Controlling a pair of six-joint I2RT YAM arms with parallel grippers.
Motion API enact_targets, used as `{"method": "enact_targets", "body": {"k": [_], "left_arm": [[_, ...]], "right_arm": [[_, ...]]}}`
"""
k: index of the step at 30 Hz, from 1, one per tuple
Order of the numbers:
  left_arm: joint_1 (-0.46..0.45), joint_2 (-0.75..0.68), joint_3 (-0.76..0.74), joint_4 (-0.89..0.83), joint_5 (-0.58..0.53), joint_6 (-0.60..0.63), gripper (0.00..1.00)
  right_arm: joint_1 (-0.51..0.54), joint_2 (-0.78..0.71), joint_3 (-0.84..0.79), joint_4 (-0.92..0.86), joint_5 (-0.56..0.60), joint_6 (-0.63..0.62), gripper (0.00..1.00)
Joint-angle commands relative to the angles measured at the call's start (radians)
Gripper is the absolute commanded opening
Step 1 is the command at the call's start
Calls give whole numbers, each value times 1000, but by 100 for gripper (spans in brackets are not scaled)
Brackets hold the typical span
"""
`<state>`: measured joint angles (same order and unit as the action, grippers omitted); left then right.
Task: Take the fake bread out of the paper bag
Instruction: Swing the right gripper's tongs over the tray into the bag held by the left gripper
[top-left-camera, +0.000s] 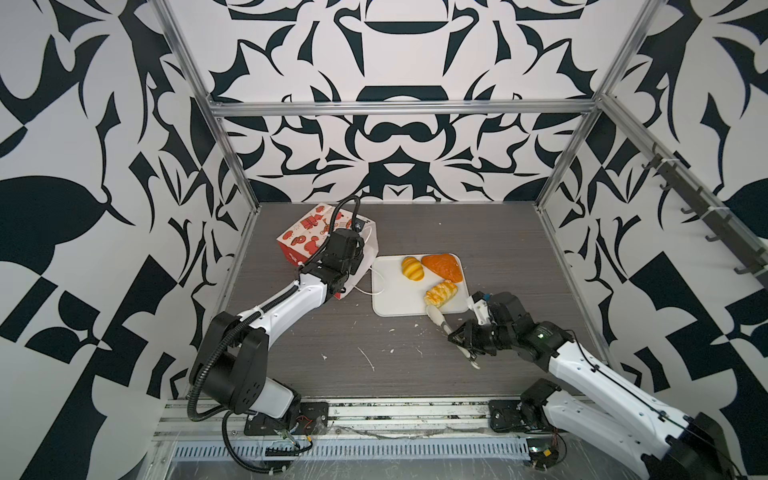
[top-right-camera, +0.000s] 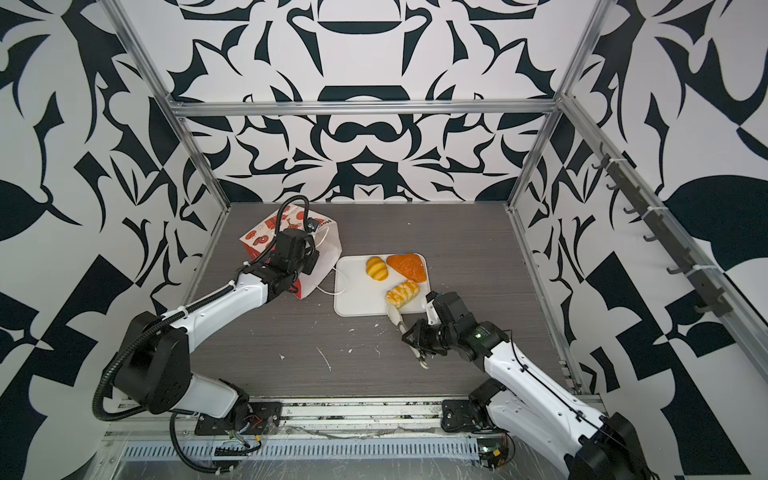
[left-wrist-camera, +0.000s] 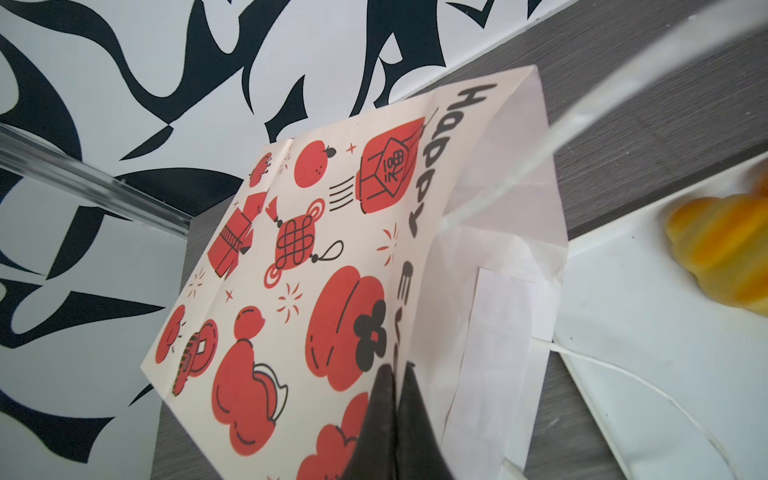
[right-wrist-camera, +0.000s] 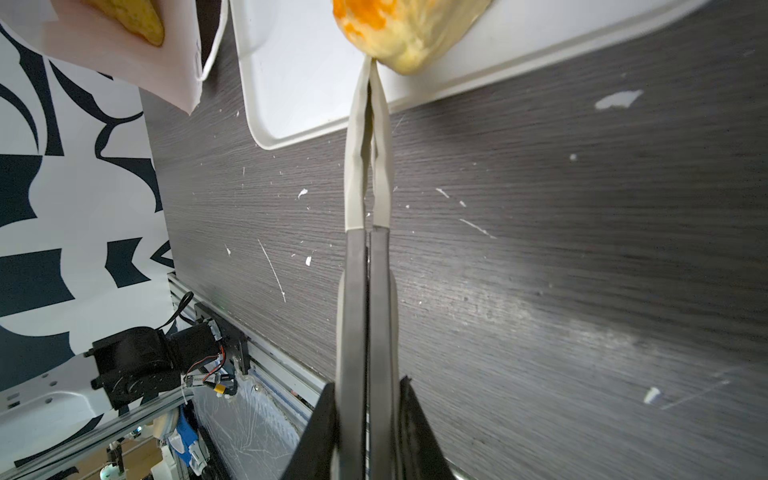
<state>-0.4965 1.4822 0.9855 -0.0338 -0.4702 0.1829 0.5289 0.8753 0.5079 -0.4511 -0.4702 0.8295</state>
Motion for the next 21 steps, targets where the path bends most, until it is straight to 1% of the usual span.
{"method": "enact_targets", "body": {"k": [1, 7, 13, 17, 21], "left_arm": [[4, 13, 0, 25, 12, -10, 0], [4, 13, 1, 21, 12, -13, 0], [4, 2, 5, 17, 15, -14, 0], [4, -5, 15, 8, 25, -14, 0], [2, -27, 15, 2, 67, -22, 0]], "right_arm": [[-22, 38, 54, 66, -49, -49, 0], [-31, 107, 96, 101, -101, -83, 0], [-30, 93, 165, 82, -165, -71, 0], [-31, 74, 197, 81, -155, -88, 0], [-31, 76, 187, 174, -149, -75, 0]]}}
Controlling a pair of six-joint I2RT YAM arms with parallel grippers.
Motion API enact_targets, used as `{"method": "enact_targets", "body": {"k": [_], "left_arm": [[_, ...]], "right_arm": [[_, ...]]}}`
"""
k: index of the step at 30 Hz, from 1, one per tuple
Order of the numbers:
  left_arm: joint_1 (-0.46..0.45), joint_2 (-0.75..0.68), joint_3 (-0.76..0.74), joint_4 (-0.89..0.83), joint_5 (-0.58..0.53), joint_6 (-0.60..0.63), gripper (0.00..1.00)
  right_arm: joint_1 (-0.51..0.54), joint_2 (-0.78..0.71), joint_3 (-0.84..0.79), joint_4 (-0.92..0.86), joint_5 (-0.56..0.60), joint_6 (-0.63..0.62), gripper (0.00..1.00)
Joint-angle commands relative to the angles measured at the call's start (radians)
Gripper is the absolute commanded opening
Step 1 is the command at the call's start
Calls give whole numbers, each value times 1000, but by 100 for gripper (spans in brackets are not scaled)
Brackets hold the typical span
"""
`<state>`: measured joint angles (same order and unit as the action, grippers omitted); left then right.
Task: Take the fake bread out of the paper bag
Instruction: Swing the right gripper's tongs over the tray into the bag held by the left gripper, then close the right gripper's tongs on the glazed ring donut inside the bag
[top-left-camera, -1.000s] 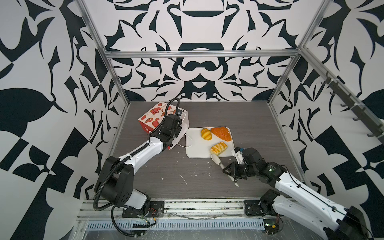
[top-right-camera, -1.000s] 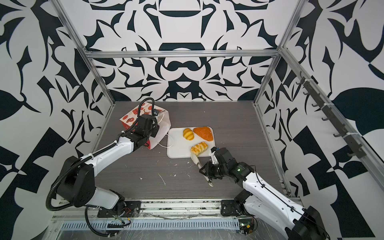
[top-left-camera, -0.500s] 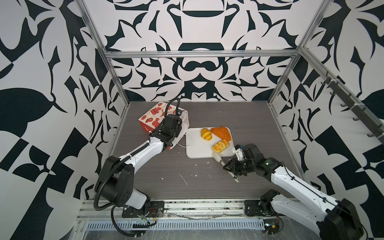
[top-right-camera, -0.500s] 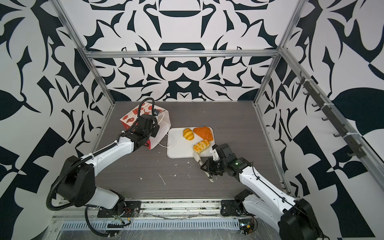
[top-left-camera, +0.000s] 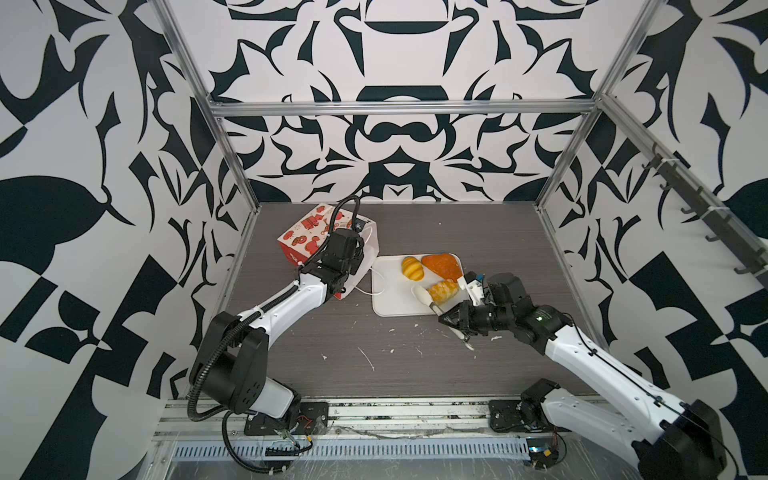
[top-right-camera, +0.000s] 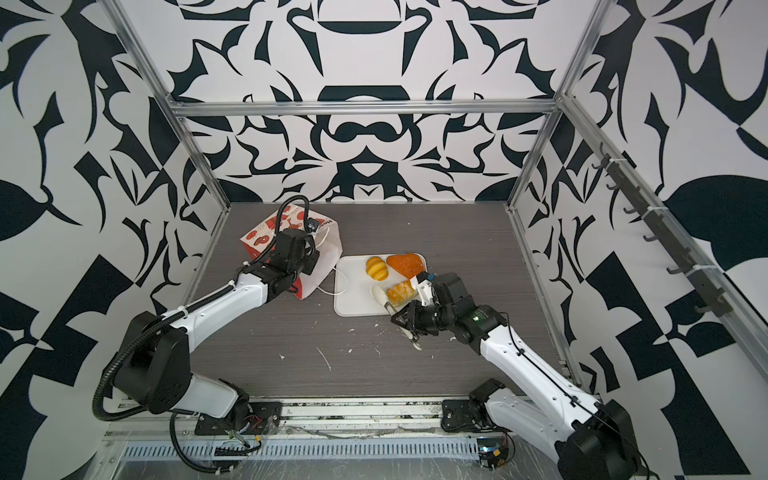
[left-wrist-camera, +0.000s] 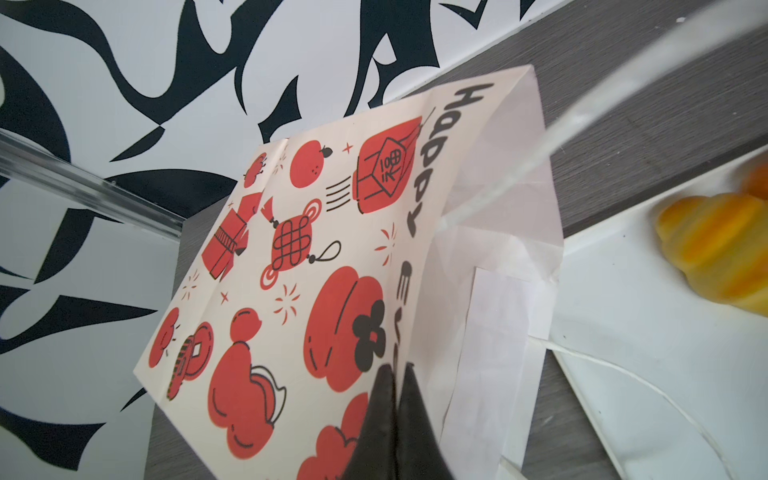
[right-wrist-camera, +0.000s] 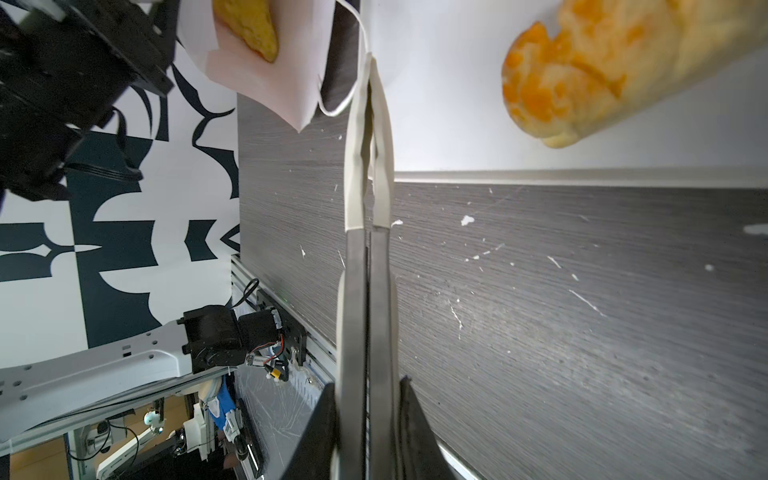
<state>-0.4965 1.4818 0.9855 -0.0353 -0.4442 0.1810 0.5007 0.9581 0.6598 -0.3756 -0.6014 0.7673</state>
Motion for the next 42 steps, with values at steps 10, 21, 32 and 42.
{"method": "enact_targets", "body": {"k": [10, 21, 32, 42], "left_arm": [[1, -81, 18, -44, 88, -16, 0], [-7, -82, 42, -98, 79, -9, 0], [-29, -102, 24, -80, 107, 5, 0], [-40, -146, -18, -60, 123, 8, 0]], "right_arm": [[65, 307, 146, 408, -54, -6, 0], [184, 770, 432, 716, -103, 129, 0], [185, 1017, 576, 839, -56, 291, 10], [185, 1079, 677, 773, -31, 283, 28]]}}
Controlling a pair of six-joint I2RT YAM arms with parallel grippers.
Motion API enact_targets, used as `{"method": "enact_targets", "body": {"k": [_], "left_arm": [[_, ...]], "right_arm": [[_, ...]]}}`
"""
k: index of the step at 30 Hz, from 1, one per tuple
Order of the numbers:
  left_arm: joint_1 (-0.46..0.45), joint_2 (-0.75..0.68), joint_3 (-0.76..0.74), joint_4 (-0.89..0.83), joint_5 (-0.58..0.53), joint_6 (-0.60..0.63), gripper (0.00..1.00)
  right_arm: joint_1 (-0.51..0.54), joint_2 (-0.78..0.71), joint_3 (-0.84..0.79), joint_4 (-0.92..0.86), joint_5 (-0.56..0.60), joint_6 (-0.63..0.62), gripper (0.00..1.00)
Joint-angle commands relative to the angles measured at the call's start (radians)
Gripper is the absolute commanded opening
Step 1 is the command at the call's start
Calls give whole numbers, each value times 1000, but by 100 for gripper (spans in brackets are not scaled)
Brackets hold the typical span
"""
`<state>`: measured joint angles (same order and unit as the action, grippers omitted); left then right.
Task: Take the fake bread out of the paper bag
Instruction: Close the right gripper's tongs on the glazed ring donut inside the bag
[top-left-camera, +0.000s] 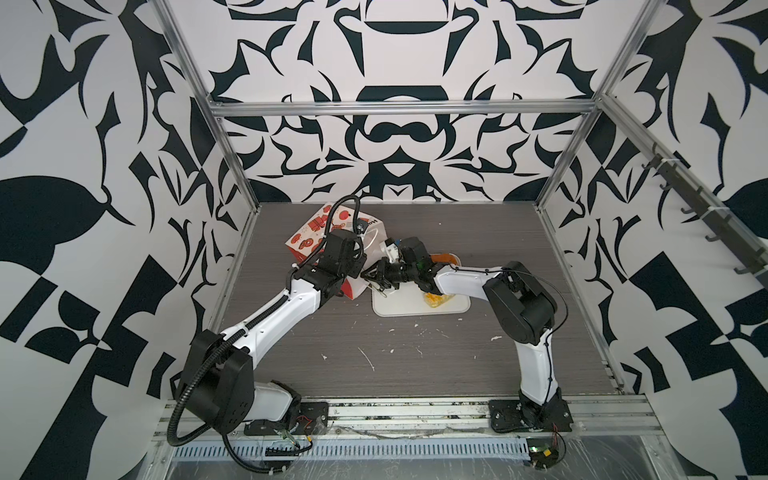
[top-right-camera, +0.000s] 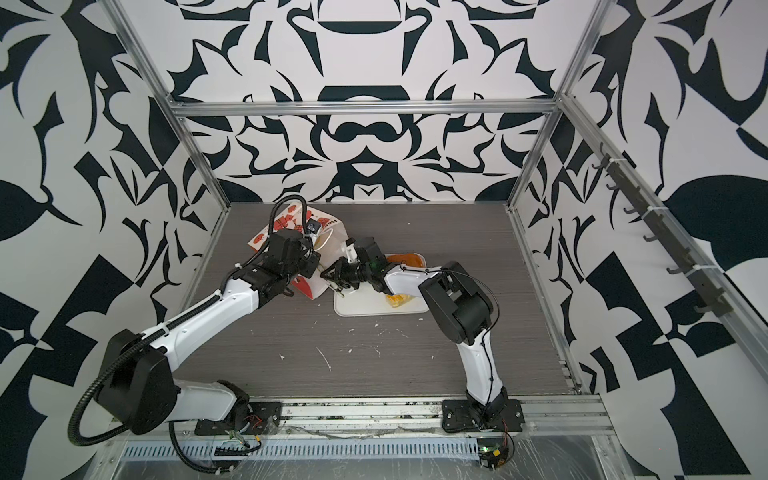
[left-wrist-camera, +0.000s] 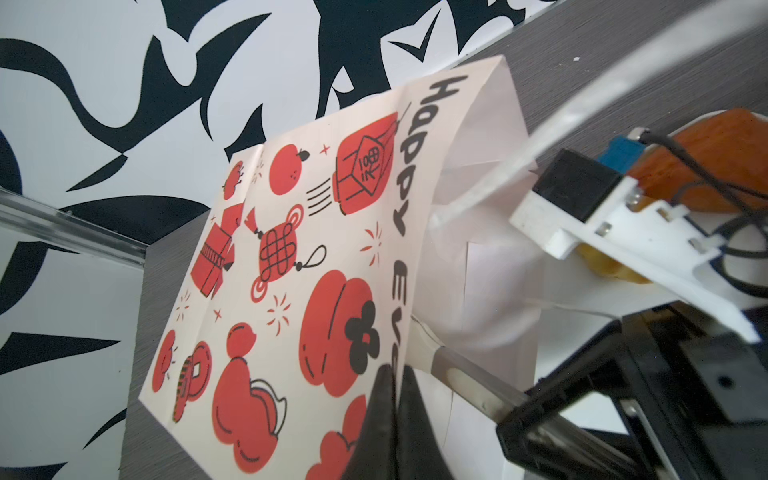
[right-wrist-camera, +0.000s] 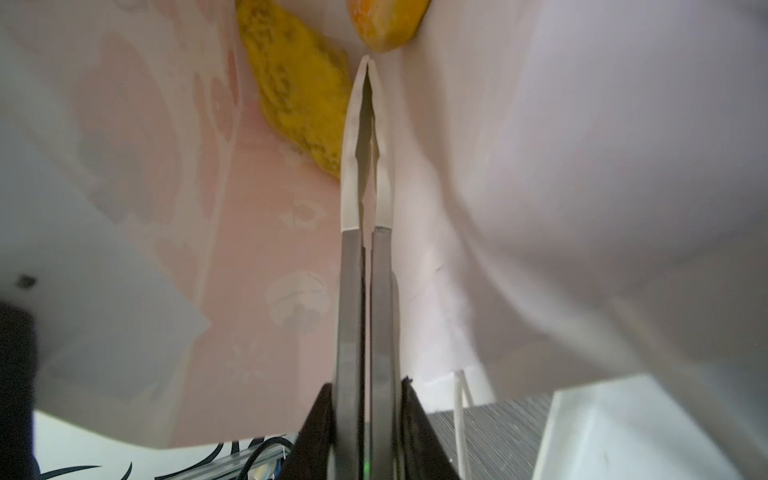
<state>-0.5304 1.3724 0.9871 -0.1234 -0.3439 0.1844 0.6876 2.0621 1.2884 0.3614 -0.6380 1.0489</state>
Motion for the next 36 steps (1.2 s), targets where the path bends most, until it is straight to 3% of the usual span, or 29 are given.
{"method": "enact_targets", "body": {"k": [1, 11, 22, 36], "left_arm": [[-6, -40, -22, 28, 23, 4, 0], [-6, -36, -27, 34, 13, 4, 0], [-6, 17, -10, 34, 18, -1, 0], [-9, 40, -3, 42, 33, -4, 0]], "right_arm": [[-2, -26, 48, 39, 5, 6, 29], [5, -96, 18, -51, 47, -53, 35], [7, -148, -25, -102, 113, -96, 36], [6, -142, -18, -143, 135, -86, 41]]}}
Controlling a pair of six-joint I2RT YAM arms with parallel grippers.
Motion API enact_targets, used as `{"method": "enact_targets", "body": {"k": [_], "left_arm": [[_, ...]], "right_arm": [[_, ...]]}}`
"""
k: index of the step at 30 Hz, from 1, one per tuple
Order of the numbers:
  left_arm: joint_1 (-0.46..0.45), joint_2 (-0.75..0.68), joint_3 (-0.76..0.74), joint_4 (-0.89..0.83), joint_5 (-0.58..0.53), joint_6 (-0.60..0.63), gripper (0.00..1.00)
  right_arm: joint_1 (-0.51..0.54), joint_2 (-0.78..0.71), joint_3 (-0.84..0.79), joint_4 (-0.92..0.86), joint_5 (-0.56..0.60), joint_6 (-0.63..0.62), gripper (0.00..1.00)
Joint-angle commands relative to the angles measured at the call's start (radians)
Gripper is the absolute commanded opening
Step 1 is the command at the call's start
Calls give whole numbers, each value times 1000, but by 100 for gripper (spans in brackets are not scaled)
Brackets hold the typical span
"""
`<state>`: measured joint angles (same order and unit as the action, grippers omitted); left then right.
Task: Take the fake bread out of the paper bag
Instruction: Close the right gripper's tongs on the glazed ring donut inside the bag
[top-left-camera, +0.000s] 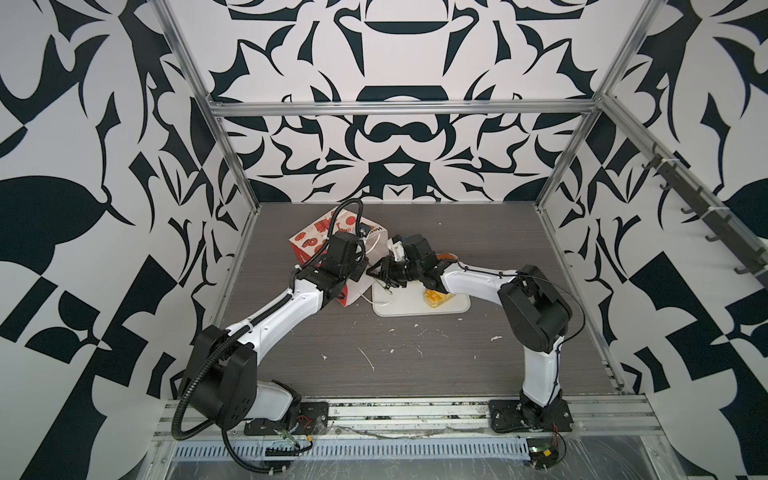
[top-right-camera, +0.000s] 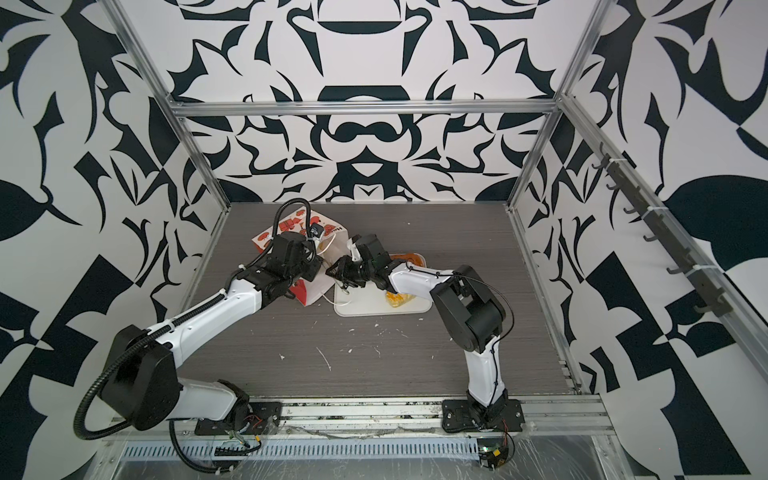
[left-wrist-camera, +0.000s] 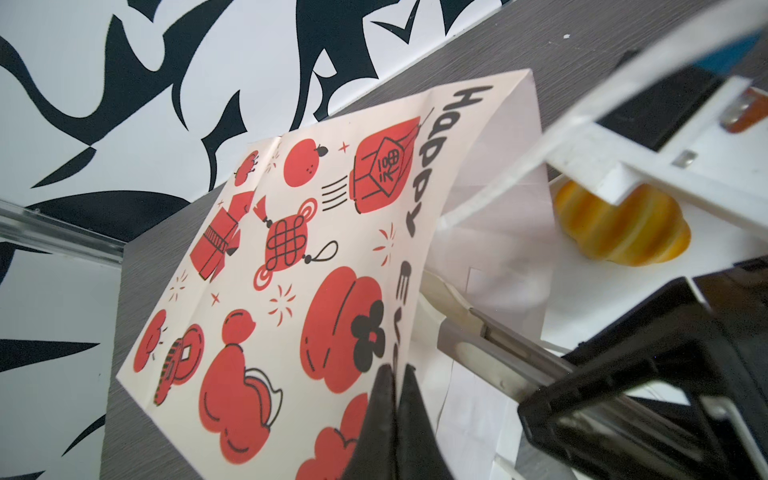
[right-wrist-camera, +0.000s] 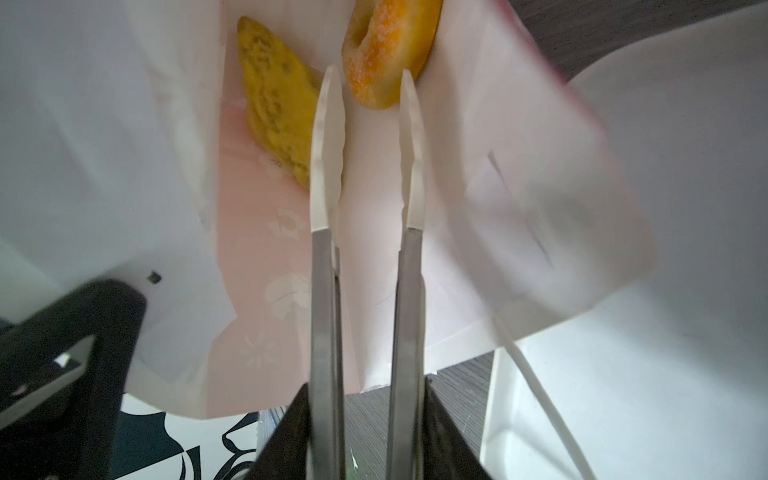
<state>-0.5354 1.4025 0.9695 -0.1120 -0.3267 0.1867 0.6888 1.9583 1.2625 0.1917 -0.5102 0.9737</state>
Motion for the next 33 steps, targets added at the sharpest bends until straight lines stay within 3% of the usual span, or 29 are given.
{"method": "enact_targets", "body": {"k": [1, 21, 33], "left_arm": [[-5, 10, 14, 33, 16, -4, 0], [-54, 36, 20, 54, 4, 16, 0], [-57, 22, -1, 53, 5, 16, 0]], "right_arm": [[5, -36, 8, 24, 6, -8, 41], [6, 16, 48, -1, 22, 5, 43], [-2, 29, 35, 94, 35, 69, 43]]}}
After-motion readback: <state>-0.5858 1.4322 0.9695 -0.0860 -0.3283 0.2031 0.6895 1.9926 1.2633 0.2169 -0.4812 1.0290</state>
